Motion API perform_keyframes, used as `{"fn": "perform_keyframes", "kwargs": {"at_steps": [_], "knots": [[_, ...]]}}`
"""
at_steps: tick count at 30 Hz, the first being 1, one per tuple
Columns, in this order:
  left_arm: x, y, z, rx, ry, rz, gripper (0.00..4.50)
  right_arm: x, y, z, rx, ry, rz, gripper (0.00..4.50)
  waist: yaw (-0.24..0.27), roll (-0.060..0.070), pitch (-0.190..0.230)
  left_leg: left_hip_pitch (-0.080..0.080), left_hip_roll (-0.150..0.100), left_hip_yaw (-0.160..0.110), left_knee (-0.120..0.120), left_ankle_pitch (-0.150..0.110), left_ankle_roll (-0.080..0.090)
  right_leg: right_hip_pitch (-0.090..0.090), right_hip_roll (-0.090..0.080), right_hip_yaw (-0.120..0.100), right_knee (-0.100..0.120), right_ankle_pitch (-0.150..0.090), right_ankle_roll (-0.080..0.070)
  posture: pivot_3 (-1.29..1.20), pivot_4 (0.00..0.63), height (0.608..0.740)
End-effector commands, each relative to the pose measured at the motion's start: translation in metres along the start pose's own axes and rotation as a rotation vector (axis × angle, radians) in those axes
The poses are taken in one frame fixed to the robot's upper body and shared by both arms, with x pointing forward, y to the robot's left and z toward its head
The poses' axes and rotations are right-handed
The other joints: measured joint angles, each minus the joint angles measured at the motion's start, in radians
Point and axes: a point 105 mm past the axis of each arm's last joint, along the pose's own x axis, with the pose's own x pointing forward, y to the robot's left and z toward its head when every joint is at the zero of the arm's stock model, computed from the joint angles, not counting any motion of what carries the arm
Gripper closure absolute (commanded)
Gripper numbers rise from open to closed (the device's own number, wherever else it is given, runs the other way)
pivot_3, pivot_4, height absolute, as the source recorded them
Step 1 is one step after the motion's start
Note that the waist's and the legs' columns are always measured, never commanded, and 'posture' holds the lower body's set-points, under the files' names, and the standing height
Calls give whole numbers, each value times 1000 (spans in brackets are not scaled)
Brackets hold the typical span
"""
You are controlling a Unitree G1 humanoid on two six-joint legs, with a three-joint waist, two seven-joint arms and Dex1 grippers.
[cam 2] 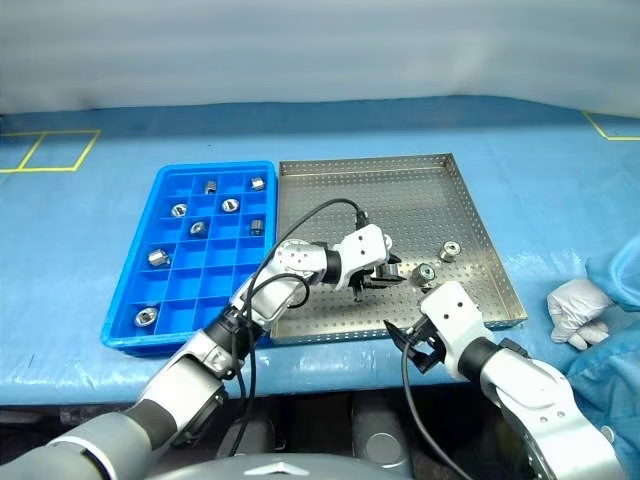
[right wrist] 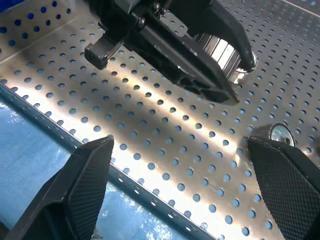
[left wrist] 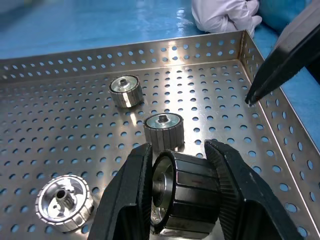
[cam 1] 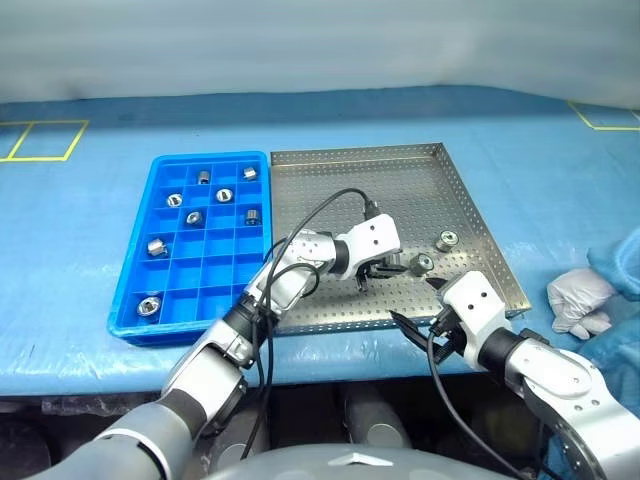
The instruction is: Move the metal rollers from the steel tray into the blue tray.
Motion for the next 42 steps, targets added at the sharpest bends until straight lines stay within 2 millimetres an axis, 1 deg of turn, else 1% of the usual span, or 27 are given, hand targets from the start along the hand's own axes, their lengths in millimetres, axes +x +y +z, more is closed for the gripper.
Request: {"fn": "perform_keyframes", "kwargs": {"at_steps": [1, 3, 5, 7, 9, 11, 14, 16, 20, 23, 30, 37, 42], "knots": [[-26, 17, 30, 42, -94, 128, 2840, 3, 4, 12, -38, -32, 28, 0, 6, 0, 0, 0, 0, 0, 0, 0, 0, 0, 0, 0, 0, 0, 0, -100, 150, 740], [-47, 30, 24, 56, -58, 239, 2840, 7, 6, 17, -48, -44, 48, 0, 8, 0, 0, 0, 0, 0, 0, 0, 0, 0, 0, 0, 0, 0, 0, -73, 150, 740], [-75, 43, 10, 60, 19, 380, 2840, 13, 11, 24, -60, -61, 83, 0, 10, 0, 0, 1, 0, 0, 0, 0, 0, 0, 0, 0, 0, 0, 1, -35, 150, 740], [-101, 49, -3, 55, 96, 488, 2840, 20, 14, 30, -71, -75, 117, 0, 13, 0, 0, 2, 1, 0, -1, 0, 0, 0, 1, 0, 1, 0, 1, -4, 150, 740], [-123, 49, -13, 46, 159, 559, 2840, 27, 15, 35, -83, -82, 141, 0, 23, -1, 0, 2, 1, 0, -1, 0, 0, 0, 1, 0, 2, 0, 0, 18, 150, 740], [-143, 46, -22, 35, 216, 617, 2840, 33, 16, 39, -99, -89, 169, 0, 50, -1, 1, 2, 1, -1, -1, 0, 0, 0, 1, -1, 2, 0, -1, 81, 150, 740], [-166, 41, -31, 6, 274, 699, 2840, 44, 21, 46, -120, -108, 226, 0, 85, -2, 1, 1, 1, -2, -1, 0, 0, 0, 1, -2, 1, 0, -1, 134, 150, 740], [-175, 39, -36, -16, 303, 745, 2840, 52, 26, 49, -131, -118, 266, 0, 109, -3, 2, 1, 0, -2, -1, 0, 0, 1, 0, -2, 0, 0, -1, 183, 150, 740], [-186, 39, -41, -51, 325, 817, 2840, 61, 29, 48, -140, -126, 310, 0, 153, -4, 2, 0, 0, -4, -1, 0, 0, 1, -1, -4, 0, -1, -1, 227, 150, 740], [-192, 41, -46, -77, 346, 868, 2840, 65, 30, 45, -149, -127, 332, 0, 169, -4, 2, -1, 0, -4, -1, 0, 0, 1, -1, -5, -1, 0, -1, 237, 150, 740], [-202, 41, -58, -99, 417, 926, 2840, 67, 28, 42, -160, -129, 341, 0, 180, -4, 2, 0, 0, -4, -2, 0, 0, 0, -1, -5, -1, -1, -2, 254, 150, 740], [-212, 38, -61, -119, 450, 974, 2840, 67, 27, 41, -159, -132, 335, 0, 187, -4, 2, 0, 0, -3, -3, 0, 0, 0, -1, -5, -1, -1, -2, 255, 150, 740], [-215, 36, -66, -129, 476, 976, 2840, 67, 30, 42, -156, -141, 358, 0, 196, -4, 2, 0, 0, -3, -3, 0, 0, 0, -1, -5, -1, -1, -3, 264, 150, 740]]}}
